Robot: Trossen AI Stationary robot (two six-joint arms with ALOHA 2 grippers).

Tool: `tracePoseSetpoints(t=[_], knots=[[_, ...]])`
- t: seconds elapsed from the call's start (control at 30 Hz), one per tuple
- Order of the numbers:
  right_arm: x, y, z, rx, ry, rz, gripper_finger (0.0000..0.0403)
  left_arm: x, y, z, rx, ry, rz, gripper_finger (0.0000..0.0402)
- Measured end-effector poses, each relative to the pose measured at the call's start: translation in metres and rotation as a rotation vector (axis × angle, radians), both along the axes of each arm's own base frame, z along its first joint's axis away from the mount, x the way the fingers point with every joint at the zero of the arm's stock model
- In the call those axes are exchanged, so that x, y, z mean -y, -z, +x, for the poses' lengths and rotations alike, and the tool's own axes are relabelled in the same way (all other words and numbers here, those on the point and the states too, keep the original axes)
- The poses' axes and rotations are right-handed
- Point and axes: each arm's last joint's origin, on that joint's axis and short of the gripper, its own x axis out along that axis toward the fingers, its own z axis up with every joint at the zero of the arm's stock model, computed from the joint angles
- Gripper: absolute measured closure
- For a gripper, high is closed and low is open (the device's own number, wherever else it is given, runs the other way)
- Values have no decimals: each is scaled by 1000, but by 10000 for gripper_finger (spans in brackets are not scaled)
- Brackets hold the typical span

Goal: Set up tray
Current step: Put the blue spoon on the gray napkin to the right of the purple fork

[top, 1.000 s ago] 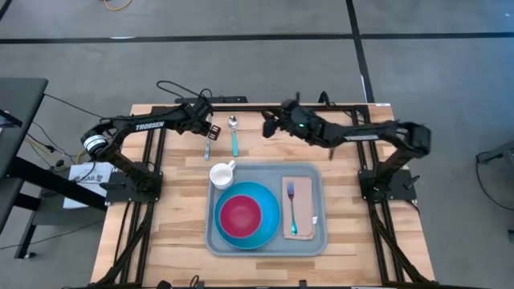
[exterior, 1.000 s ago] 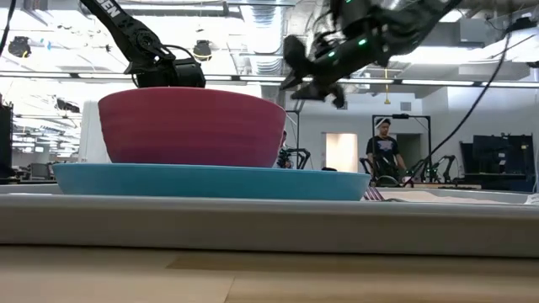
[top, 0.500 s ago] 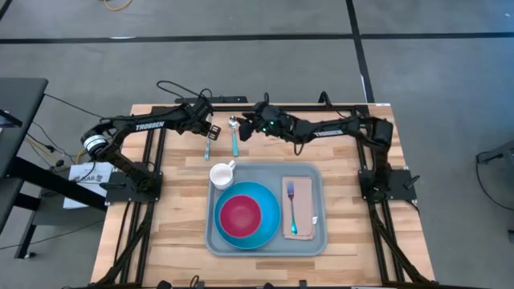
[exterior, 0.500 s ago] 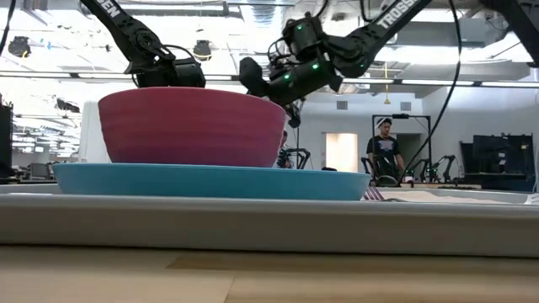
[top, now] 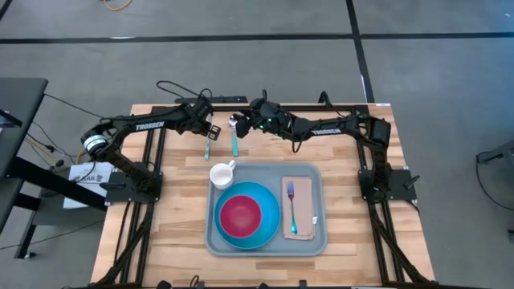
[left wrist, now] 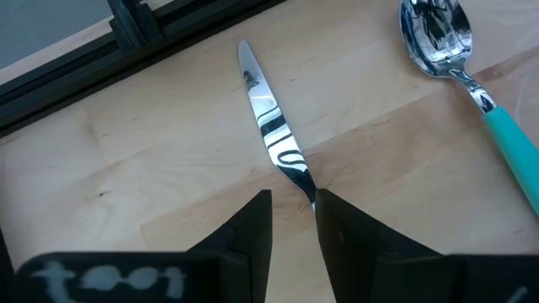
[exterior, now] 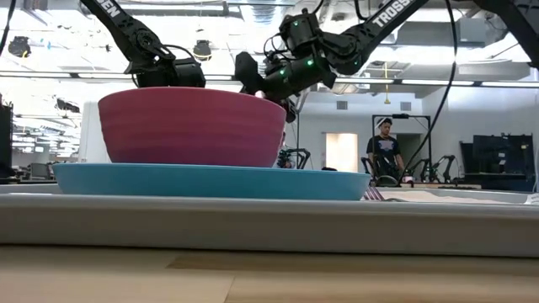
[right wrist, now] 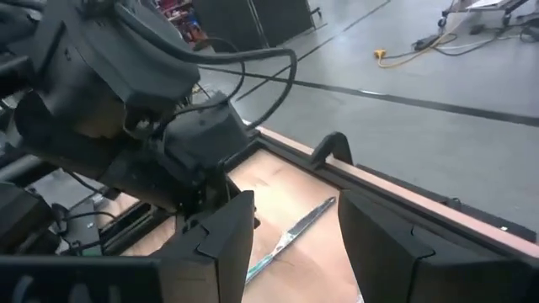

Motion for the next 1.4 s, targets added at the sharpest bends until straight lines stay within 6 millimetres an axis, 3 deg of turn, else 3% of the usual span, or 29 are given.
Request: tracePoseSetpoints(t=[0.4, 0.67, 0.9, 1.1, 1.4], knots=[[2, 8, -1, -52, -23, 20, 237, 0, 0, 0, 0, 0, 0, 320], [-16, 22, -1, -161, -30, 131, 237, 0, 0, 0, 0, 0, 0, 320], [-26, -1, 11, -178, 4, 92, 237, -3, -2, 3, 38, 0, 31, 320], [-29, -6, 12, -213, 61, 96, 237, -7, -8, 8, 94, -19, 67, 320], [-26, 48, 34, -313, 84, 125, 237, -15, -35, 19, 153, -19, 104, 320]])
